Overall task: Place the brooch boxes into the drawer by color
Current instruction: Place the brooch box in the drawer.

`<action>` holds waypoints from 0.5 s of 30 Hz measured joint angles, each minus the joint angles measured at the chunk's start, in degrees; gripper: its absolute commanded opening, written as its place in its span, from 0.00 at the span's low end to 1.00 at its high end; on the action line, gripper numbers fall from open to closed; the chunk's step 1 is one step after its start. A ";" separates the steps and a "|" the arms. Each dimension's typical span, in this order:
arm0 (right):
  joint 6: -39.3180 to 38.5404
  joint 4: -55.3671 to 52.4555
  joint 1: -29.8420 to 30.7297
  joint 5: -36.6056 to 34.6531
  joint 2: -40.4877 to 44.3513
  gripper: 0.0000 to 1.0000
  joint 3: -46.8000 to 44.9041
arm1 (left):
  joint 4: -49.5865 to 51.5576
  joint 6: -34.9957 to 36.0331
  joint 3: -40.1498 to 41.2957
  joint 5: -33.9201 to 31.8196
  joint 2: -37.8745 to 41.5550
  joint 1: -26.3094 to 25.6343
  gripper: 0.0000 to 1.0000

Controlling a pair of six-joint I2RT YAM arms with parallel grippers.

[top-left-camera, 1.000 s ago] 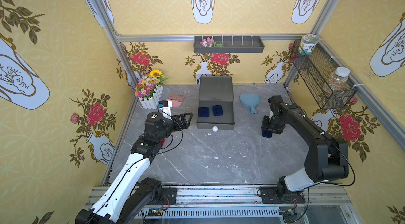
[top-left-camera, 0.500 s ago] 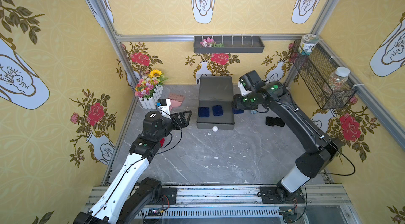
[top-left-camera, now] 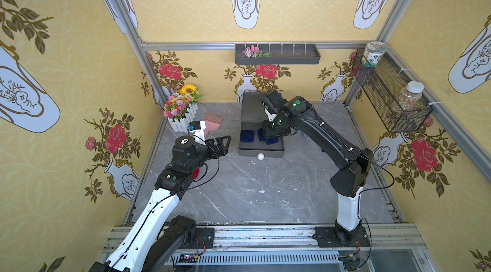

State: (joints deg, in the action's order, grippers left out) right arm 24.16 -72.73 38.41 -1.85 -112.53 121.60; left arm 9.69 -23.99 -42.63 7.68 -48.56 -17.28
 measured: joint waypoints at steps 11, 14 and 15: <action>-0.48 -2.54 0.07 0.26 -4.17 0.56 -0.46 | 0.00 0.24 -0.02 0.02 -1.16 0.00 1.00; -0.59 -2.54 0.04 0.26 -5.01 0.69 -0.39 | 0.07 0.48 -0.22 -0.02 -1.22 0.02 1.00; -0.63 -2.49 0.02 0.26 -5.16 0.71 -0.28 | 0.09 0.61 -0.33 -0.04 -1.27 0.00 1.00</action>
State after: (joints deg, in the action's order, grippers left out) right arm 23.53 -75.22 38.44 -1.58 -117.69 121.32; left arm 9.78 -23.38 -42.96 7.64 -49.82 -17.28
